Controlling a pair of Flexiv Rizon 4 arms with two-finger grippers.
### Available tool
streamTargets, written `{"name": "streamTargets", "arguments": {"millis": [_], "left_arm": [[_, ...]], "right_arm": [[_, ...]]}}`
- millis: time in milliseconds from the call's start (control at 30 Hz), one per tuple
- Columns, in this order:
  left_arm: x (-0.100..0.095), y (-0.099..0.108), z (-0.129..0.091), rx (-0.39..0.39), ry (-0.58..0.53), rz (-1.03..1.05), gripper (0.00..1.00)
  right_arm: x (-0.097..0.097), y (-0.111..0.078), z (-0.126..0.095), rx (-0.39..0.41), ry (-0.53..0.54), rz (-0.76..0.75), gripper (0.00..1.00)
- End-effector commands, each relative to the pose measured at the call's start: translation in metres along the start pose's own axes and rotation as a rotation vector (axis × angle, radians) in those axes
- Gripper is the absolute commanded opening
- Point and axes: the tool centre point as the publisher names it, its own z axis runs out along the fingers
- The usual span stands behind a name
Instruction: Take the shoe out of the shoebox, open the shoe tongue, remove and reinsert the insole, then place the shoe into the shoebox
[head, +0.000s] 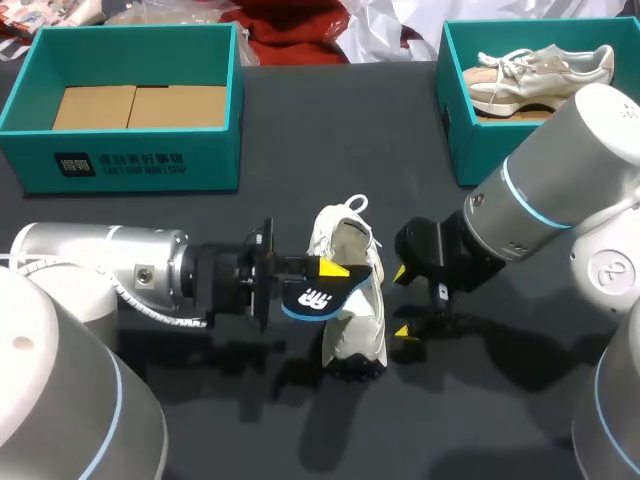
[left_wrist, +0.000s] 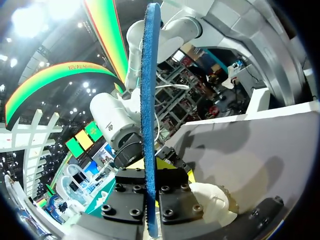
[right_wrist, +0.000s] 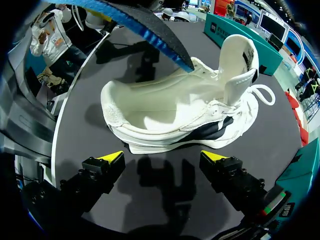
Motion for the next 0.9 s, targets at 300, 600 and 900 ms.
{"name": "streamTargets", "arguments": {"millis": [300,600,900], "left_arm": [[0.000,0.002,0.012,0.053,0.022,-0.046,0.00],[-0.001,0.000,0.014,0.074,0.027,-0.061,0.00],[0.006,-0.008,0.017,0.060,0.014,-0.045,0.00]], "right_arm": [[0.001,0.000,0.001,0.000,-0.002,0.000,1.00],[0.001,0.000,0.001,0.000,-0.002,0.000,1.00],[0.001,0.000,0.001,0.000,-0.002,0.000,1.00]]}}
